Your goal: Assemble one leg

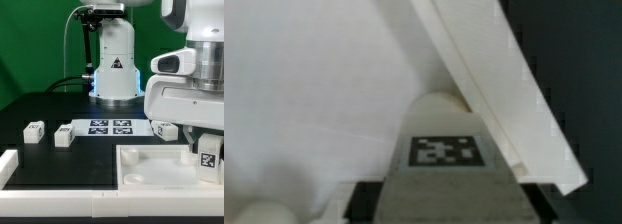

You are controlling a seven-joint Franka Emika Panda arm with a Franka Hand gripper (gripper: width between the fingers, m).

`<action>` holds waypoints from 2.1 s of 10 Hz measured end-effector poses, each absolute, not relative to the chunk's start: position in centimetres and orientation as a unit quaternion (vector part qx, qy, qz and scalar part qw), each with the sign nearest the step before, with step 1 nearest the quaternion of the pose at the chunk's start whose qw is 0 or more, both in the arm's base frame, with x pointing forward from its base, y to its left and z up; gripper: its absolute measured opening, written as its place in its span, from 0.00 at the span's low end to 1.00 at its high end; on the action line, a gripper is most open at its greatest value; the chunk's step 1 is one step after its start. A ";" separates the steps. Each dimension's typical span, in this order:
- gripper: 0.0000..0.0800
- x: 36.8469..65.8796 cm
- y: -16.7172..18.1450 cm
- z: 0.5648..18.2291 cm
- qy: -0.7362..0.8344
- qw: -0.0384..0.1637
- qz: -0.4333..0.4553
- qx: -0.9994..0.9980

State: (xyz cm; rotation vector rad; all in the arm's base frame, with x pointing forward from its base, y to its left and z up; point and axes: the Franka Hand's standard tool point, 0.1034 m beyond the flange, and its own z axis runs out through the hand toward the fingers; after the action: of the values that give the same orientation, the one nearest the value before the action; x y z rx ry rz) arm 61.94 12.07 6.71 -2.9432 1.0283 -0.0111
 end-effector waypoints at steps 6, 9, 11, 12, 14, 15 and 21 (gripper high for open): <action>0.49 61.9 12.4 6.7 0.519 0.014 0.000 -0.855; 0.79 61.9 12.5 6.7 0.432 0.013 -0.002 -0.902; 0.81 61.8 12.4 6.5 0.298 0.011 -0.003 -0.954; 0.81 61.7 12.6 6.4 0.229 0.011 -0.003 -0.973; 0.81 61.6 13.2 6.5 0.143 0.012 -0.003 -0.990; 0.81 61.8 13.1 6.5 0.072 0.009 -0.005 -0.997; 0.81 62.1 11.8 6.6 -0.214 -0.005 -0.010 -0.977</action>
Offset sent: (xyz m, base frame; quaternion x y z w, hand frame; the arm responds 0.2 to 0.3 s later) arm -0.0027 0.0015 -0.0019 -0.0212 0.0181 0.1772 0.9838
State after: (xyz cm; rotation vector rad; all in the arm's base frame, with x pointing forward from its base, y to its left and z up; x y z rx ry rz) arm 62.10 11.76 6.64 -3.0780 -0.6729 -0.0323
